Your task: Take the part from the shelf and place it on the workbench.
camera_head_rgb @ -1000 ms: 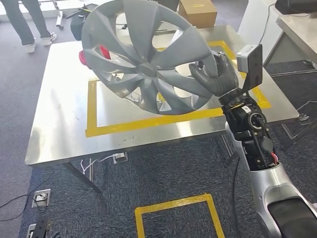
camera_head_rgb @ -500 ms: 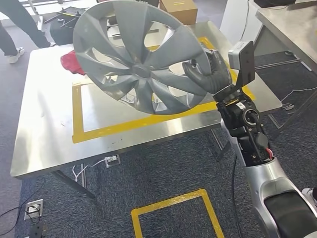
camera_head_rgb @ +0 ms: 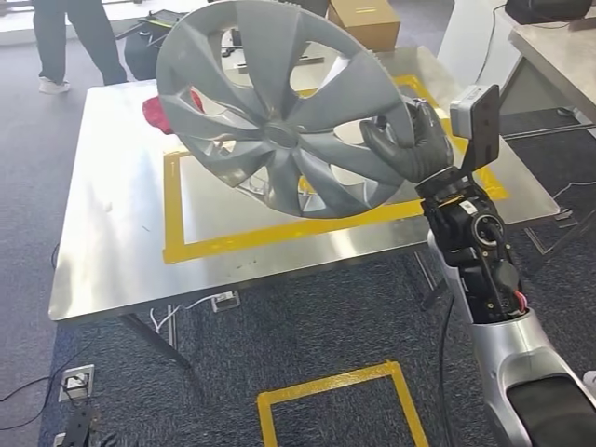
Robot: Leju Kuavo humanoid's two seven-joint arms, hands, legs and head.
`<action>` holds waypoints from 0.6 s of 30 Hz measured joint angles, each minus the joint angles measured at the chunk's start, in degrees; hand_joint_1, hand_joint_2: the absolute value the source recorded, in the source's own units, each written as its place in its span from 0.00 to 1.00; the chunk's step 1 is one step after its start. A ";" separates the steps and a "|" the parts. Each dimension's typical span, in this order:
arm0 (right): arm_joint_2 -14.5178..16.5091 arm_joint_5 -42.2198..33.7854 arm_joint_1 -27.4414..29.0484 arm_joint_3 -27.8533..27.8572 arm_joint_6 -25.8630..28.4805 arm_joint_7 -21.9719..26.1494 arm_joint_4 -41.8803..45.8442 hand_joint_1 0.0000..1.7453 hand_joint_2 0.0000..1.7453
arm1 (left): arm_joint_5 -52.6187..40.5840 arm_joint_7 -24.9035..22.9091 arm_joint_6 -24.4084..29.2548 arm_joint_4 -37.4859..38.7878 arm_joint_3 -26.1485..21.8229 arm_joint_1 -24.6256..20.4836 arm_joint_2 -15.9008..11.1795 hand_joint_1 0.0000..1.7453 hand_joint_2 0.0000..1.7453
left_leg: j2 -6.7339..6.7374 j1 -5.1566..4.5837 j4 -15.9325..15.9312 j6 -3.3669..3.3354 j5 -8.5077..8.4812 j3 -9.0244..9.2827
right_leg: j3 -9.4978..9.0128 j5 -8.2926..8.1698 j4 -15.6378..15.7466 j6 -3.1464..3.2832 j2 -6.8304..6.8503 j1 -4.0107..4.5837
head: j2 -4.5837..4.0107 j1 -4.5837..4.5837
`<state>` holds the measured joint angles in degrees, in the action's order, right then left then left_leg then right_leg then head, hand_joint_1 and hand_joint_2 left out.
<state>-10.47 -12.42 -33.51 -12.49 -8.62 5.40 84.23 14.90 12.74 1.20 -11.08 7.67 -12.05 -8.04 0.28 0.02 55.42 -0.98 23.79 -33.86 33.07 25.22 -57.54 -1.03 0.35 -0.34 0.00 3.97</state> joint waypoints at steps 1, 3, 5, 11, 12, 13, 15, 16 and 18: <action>0.00 0.07 -0.08 0.00 -0.01 0.01 0.05 1.00 1.00 | -0.01 0.00 0.00 0.00 0.00 0.00 0.01 0.00 1.00 | 0.11 -0.05 0.03 0.19 0.00 -0.08 | -0.84 -0.21 1.69 0.21 0.18 0.23 | 0.00 0.01; 0.00 0.15 -0.14 -0.01 -0.02 0.01 0.16 1.00 1.00 | -0.06 0.00 -0.01 0.00 0.01 0.04 0.06 0.00 1.00 | 0.37 -0.04 0.02 0.59 -0.11 -0.23 | -1.26 0.01 2.40 0.44 -0.03 0.42 | 0.00 -0.09; 0.01 0.33 -0.14 0.00 -0.11 0.02 0.20 1.00 1.00 | -0.12 0.00 -0.02 0.00 0.02 0.03 0.10 0.00 1.00 | 0.40 0.02 0.64 1.12 0.52 -0.45 | -1.48 -0.28 2.80 0.87 -0.22 0.06 | 0.00 -0.33; 0.00 2.57 -1.59 -0.26 -0.26 0.27 -0.91 1.00 1.00 | -0.48 0.00 -0.21 0.00 0.26 -0.07 0.01 0.00 1.00 | 0.10 0.63 17.42 2.49 7.05 -8.81 | -1.67 -0.63 3.21 1.49 -0.57 -0.27 | 0.00 -2.16; 0.00 3.09 -2.00 -0.36 -0.26 0.31 -1.40 1.00 1.00 | -0.58 0.00 -0.36 0.00 0.43 -0.11 0.00 0.00 1.00 | 0.10 0.73 15.98 2.51 5.65 -8.37 | -1.70 -0.61 3.20 1.46 -0.66 -0.28 | 0.00 -2.39; 0.00 3.67 -2.45 -0.46 -0.24 0.38 -1.88 1.00 1.00 | -0.64 0.00 -0.48 0.00 0.61 -0.18 -0.04 0.00 1.00 | 0.10 0.82 12.52 2.46 3.58 -6.89 | -1.74 -0.57 3.19 1.38 -0.74 -0.30 | 0.00 -2.54; 0.00 4.75 -3.59 -0.67 -0.15 0.62 -2.75 1.00 1.00 | -0.72 0.00 -0.63 0.00 0.86 -0.41 -0.10 0.00 1.00 | -0.02 0.88 4.00 2.19 -0.01 -3.04 | -1.65 -0.39 3.07 1.00 -0.94 -0.17 | 0.00 -2.76; 0.00 5.12 -4.15 -0.74 -0.08 0.78 -3.13 1.00 1.00 | -0.75 0.00 -0.63 0.00 0.93 -0.52 -0.11 0.00 1.00 | -0.07 0.89 1.30 2.04 -0.80 -1.82 | -1.55 -0.26 2.98 0.77 -1.03 -0.06 | 0.00 -2.74; 0.00 5.42 -4.99 -0.84 0.01 1.03 -3.85 1.00 1.00 | -0.82 -0.03 -0.63 0.00 0.99 -0.61 -0.03 0.00 1.00 | -0.14 0.83 -0.28 1.88 -0.92 -1.15 | -1.41 -0.04 2.81 1.06 -1.14 0.20 | 0.00 -2.47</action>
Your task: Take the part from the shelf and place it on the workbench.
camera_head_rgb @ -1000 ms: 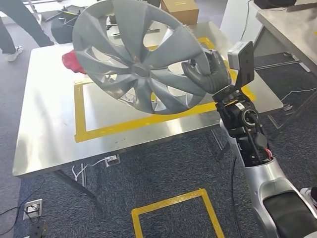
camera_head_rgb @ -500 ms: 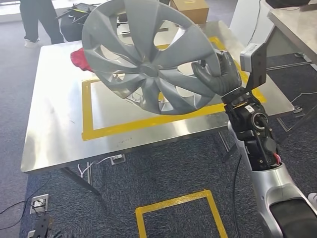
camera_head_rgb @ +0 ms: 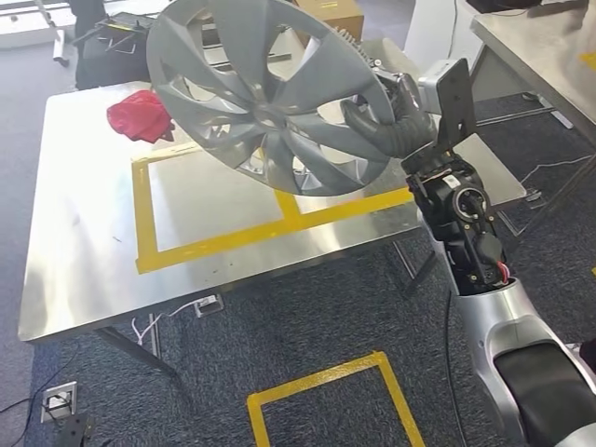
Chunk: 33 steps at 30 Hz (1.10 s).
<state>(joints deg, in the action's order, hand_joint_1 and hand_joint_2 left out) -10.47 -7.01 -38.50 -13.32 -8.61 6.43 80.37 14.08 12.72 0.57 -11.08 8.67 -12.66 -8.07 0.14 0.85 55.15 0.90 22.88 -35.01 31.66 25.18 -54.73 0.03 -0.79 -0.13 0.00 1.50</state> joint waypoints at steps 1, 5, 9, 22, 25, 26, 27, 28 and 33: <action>0.01 0.03 -0.23 -0.04 0.01 0.07 -0.33 1.00 1.00 | -0.02 -0.01 0.00 0.00 0.02 -0.01 0.05 0.00 1.00 | -0.01 -0.01 -0.05 -0.01 0.00 0.03 | -0.04 0.04 0.04 0.25 0.02 0.01 | 0.00 0.21; 0.02 1.18 -0.97 -0.37 -0.01 0.34 -1.59 1.00 1.00 | -0.03 -0.04 0.00 0.00 0.13 -0.11 0.17 0.00 1.00 | -0.36 -0.24 -0.04 -0.33 0.07 0.03 | -0.38 -0.09 0.49 0.34 0.23 -0.07 | 0.00 0.63; 0.05 5.31 -3.61 -1.11 0.00 1.49 -4.53 1.00 1.00 | -0.21 -0.04 -0.06 0.00 0.28 -0.16 0.25 0.00 1.00 | -0.46 -0.43 -0.02 -0.70 0.13 -0.01 | -0.55 -0.17 0.77 -0.47 0.31 -0.27 | 0.00 1.14; 1.15 9.54 -10.90 -3.78 -0.02 3.51 -15.75 1.00 1.00 | -0.44 -0.05 -0.09 0.00 0.43 -0.44 0.32 0.00 1.00 | -0.47 -0.47 -0.07 -0.82 0.08 0.04 | -0.54 -0.13 0.84 -1.34 0.31 -0.24 | 0.00 0.69; 1.26 9.54 -11.13 -4.15 -0.02 3.52 -16.84 1.00 1.00 | -0.44 -0.05 -0.09 0.00 0.45 -0.43 0.38 0.00 1.00 | -0.46 -0.41 -0.11 -0.81 0.07 0.05 | -0.53 -0.13 0.83 -1.34 0.31 -0.17 | 0.00 0.60; 1.27 9.56 -11.18 -4.24 -0.02 3.54 -17.10 1.00 1.00 | -0.44 -0.05 -0.09 0.00 0.45 -0.43 0.38 0.00 1.00 | -0.46 -0.39 -0.12 -0.80 0.07 0.05 | -0.52 -0.13 0.83 -1.34 0.31 -0.15 | 0.00 0.58; 1.28 9.67 -11.24 -4.31 0.00 3.57 -17.35 1.00 1.00 | -0.44 -0.06 -0.09 0.00 0.45 -0.43 0.39 0.00 1.00 | -0.46 -0.38 -0.13 -0.80 0.07 0.05 | -0.52 -0.13 0.83 -1.33 0.31 -0.12 | 0.00 0.56; 1.33 10.00 -11.36 -4.39 0.07 3.66 -17.63 1.00 1.00 | -0.44 -0.06 -0.09 0.00 0.45 -0.43 0.39 0.00 1.00 | -0.46 -0.38 -0.14 -0.80 0.07 0.05 | -0.52 -0.13 0.83 -1.33 0.31 -0.11 | 0.00 0.54; 1.82 15.00 -13.85 -5.44 2.24 5.77 -20.77 1.00 1.00 | -0.49 0.07 -0.08 0.00 0.45 -0.44 0.43 0.00 1.00 | -0.46 -0.36 -0.15 -0.80 0.07 0.05 | -0.52 -0.12 0.83 -1.33 0.31 -0.09 | 0.00 0.50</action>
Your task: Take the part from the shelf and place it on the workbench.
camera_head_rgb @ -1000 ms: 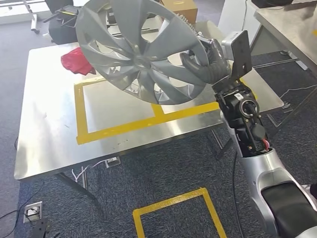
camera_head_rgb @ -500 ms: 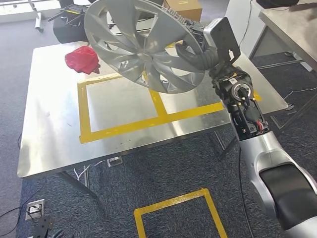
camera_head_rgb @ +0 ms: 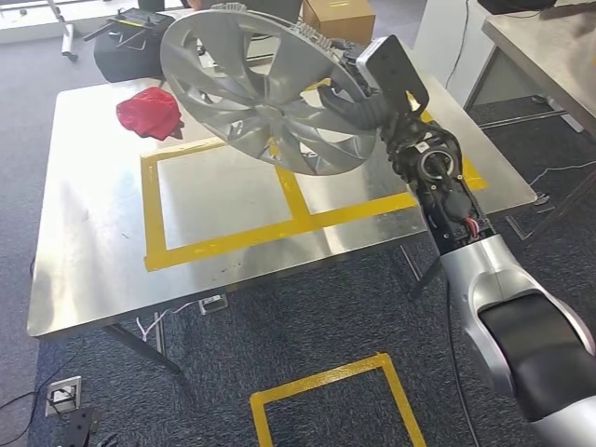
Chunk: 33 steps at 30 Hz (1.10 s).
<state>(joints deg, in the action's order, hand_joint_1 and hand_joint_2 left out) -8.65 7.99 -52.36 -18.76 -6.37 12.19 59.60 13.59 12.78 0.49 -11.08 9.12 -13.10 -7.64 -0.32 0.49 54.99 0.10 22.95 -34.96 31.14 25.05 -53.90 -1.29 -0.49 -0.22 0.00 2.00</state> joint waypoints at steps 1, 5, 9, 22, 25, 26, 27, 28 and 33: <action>0.20 1.19 -1.05 -0.33 0.94 0.67 -1.19 1.00 1.00 | -0.08 0.04 0.00 0.00 0.02 -0.02 0.02 0.00 1.00 | 0.00 0.00 0.00 0.00 0.00 0.00 | 0.00 0.00 0.00 0.00 0.00 0.00 | 0.00 -0.01; 1.02 6.01 -5.57 -1.75 5.69 2.91 -6.56 1.00 1.00 | -0.35 0.06 0.09 0.00 0.35 -0.16 0.18 0.00 1.00 | 0.00 0.05 0.00 -0.01 -0.02 0.00 | 0.00 0.00 0.00 0.00 0.01 -0.01 | 0.00 -0.02; 1.89 11.19 -9.98 -3.25 12.34 4.29 -12.90 1.00 1.00 | -0.43 0.05 0.32 0.00 0.83 -0.31 0.37 0.00 1.00 | 0.01 0.05 0.01 -0.01 -0.02 0.00 | 0.01 -0.01 0.00 0.00 0.01 -0.02 | 0.00 -0.01; 2.93 23.78 -17.31 -7.72 31.64 3.31 -30.63 1.00 1.00 | -1.13 0.05 0.52 0.00 2.43 -2.02 1.46 0.00 1.00 | -0.05 0.05 0.02 -0.05 -0.04 0.00 | 0.02 0.00 0.00 0.00 0.13 -0.06 | 0.00 0.01; 3.37 27.62 -18.11 -8.93 34.81 1.31 -32.82 1.00 1.00 | -1.00 0.05 0.53 0.00 2.54 -2.01 1.52 0.00 1.00 | -0.04 0.05 0.01 -0.05 -0.04 0.01 | 0.03 0.00 0.00 0.00 0.12 -0.06 | 0.00 -0.01; 3.48 29.15 -18.38 -9.48 35.26 0.14 -33.44 1.00 1.00 | -0.96 0.05 0.53 0.00 2.57 -2.01 1.55 0.00 1.00 | -0.03 0.05 0.01 -0.05 -0.04 0.01 | 0.03 0.00 0.00 0.00 0.12 -0.04 | 0.00 -0.03; 3.57 30.81 -18.62 -10.10 35.45 -1.29 -34.05 1.00 1.00 | -0.91 0.05 0.54 0.00 2.62 -2.02 1.57 0.00 1.00 | -0.03 0.05 0.01 -0.05 -0.04 0.02 | 0.04 0.00 0.00 0.00 0.11 -0.03 | 0.00 -0.04; 3.63 32.46 -18.75 -10.74 35.46 -2.79 -34.59 1.00 1.00 | -0.87 0.06 0.54 0.00 2.68 -2.01 1.61 0.00 1.00 | -0.02 0.06 0.00 -0.04 -0.04 0.02 | 0.03 0.00 0.00 0.00 0.11 -0.01 | 0.00 -0.06; 3.73 36.61 -18.68 -13.72 35.50 -6.85 -36.96 1.00 1.00 | -0.74 0.07 0.54 0.00 2.87 -2.01 1.76 0.00 1.00 | -0.02 0.06 0.00 -0.04 -0.04 0.02 | 0.04 0.00 0.00 0.00 0.11 0.00 | 0.00 -0.09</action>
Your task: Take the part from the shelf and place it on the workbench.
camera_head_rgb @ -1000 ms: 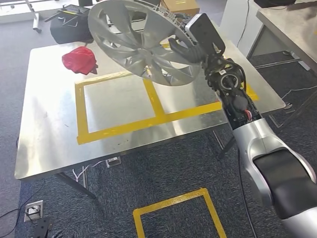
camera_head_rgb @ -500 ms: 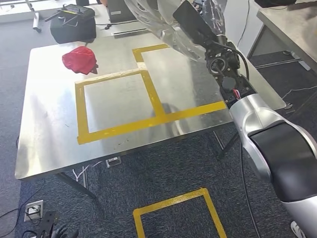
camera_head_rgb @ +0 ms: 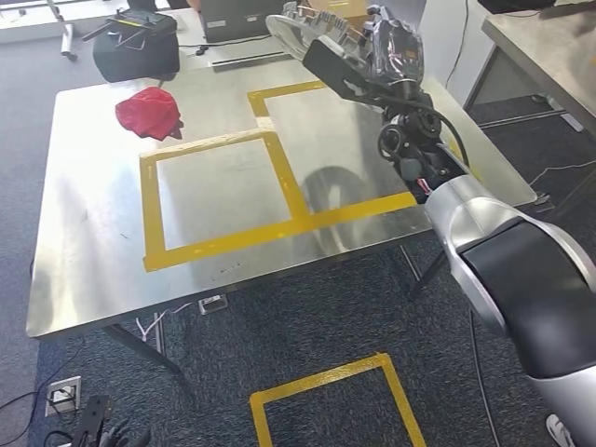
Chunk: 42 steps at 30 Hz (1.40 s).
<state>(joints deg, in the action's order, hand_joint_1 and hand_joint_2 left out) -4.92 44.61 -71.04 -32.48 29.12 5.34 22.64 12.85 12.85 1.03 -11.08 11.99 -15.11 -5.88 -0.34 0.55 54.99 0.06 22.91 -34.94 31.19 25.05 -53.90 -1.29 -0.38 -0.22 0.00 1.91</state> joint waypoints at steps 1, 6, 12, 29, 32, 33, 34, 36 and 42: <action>0.00 0.16 -0.01 -0.44 -0.01 -0.23 -0.34 1.00 1.00 | 0.01 0.00 0.00 0.00 0.02 0.00 0.01 0.00 1.00 | 0.00 0.00 0.00 0.00 0.00 0.00 | 0.00 0.00 0.00 0.00 0.00 0.00 | 0.00 -0.01; 0.00 5.53 -0.06 -3.23 -2.34 -4.08 -1.95 1.00 1.00 | 0.10 0.09 0.00 0.00 0.10 0.00 0.08 0.00 1.00 | 0.02 0.01 0.00 0.00 0.00 0.01 | 0.00 0.00 0.00 0.00 -0.01 -0.01 | 0.00 -0.01; 0.43 9.32 0.41 -7.30 -9.64 -5.06 -3.61 1.00 1.00 | 0.34 1.14 -0.74 0.00 0.48 -0.08 0.11 0.00 1.00 | 0.05 0.01 -0.01 0.00 0.01 0.06 | -0.04 0.00 0.01 0.01 -0.05 -0.01 | 0.00 0.04; 1.14 9.21 2.31 -10.03 -25.51 -6.70 -5.92 1.00 1.00 | -0.21 1.86 -2.60 0.00 1.80 -0.41 0.10 0.00 1.00 | 0.08 0.01 -0.01 0.01 -0.02 0.19 | -0.14 -0.04 0.01 0.02 -0.06 -0.02 | 0.00 0.01; 1.14 9.21 2.32 -10.12 -25.80 -6.71 -6.18 1.00 1.00 | -0.25 1.85 -2.60 0.00 2.11 -0.54 0.10 0.00 1.00 | 0.08 0.01 -0.01 0.02 -0.02 0.19 | -0.14 -0.03 0.01 0.02 -0.06 -0.03 | 0.00 0.01; 1.14 9.20 2.32 -10.13 -25.93 -6.71 -6.27 1.00 1.00 | -0.25 1.85 -2.60 0.00 2.23 -0.60 0.09 0.00 1.00 | 0.08 0.01 -0.01 0.02 -0.02 0.19 | -0.14 -0.03 0.01 0.02 -0.06 -0.02 | 0.00 0.01; 1.14 9.19 2.33 -10.15 -26.09 -6.71 -6.36 1.00 1.00 | -0.26 1.85 -2.60 0.00 2.36 -0.64 0.09 0.00 1.00 | 0.08 0.01 -0.01 0.02 -0.02 0.19 | -0.14 -0.03 0.01 0.02 -0.06 -0.02 | 0.00 0.01; 1.15 9.18 2.34 -10.16 -26.39 -6.72 -6.51 1.00 1.00 | -0.28 1.84 -2.58 0.00 2.52 -0.68 0.10 0.00 1.00 | 0.09 0.01 -0.01 0.02 -0.02 0.20 | -0.14 -0.03 0.01 0.02 -0.06 -0.02 | 0.00 0.01; 1.14 8.30 2.37 -10.09 -29.50 -9.94 -6.86 1.00 1.00 | -0.52 1.54 -2.58 0.00 2.79 -0.76 0.10 0.00 1.00 | 0.10 0.01 -0.01 0.02 -0.02 0.22 | -0.14 -0.03 0.01 0.02 -0.12 -0.02 | 0.00 -0.01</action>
<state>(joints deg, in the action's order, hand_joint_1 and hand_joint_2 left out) -3.78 52.90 -68.67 -42.57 -0.38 -4.60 15.78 12.33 14.39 -1.55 -11.08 14.79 -15.87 -5.78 -0.24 0.56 54.99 0.07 22.88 -34.72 31.05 25.02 -53.89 -1.27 -0.50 -0.24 0.00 1.91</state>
